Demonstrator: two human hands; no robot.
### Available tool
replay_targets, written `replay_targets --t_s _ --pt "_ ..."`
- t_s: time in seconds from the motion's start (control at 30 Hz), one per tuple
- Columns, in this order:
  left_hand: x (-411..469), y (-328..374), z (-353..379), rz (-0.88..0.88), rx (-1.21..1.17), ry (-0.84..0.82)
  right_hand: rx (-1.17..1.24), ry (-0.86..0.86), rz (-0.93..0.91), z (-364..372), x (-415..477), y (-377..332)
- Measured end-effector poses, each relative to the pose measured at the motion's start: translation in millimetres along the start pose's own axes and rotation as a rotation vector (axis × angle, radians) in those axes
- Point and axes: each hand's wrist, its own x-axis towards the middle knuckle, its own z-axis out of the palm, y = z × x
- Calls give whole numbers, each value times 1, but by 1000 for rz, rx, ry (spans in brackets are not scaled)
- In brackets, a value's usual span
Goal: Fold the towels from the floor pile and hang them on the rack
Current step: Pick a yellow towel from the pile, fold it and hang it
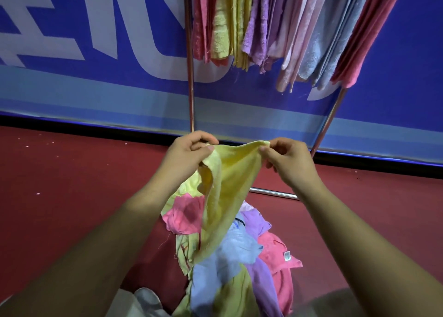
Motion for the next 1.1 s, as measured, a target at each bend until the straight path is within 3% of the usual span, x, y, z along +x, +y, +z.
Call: replay_targets --t_s 0.13,0.2,0.3,0.63,1.1 --pt "-6 9 7 -60 -151 -209 -78 -47 -54 3 -1 -1" --pt "-7 8 11 -3 -100 -280 -103 -78 -89 7 -4 -4" --pt "-10 5 14 63 37 -226 -48 -89 -139 13 -8 -7" --pt "-12 9 14 121 147 -163 88 -189 -146 27 -19 -15" --pt "-6 9 12 113 94 -146 178 -261 -150 28 -24 -18"
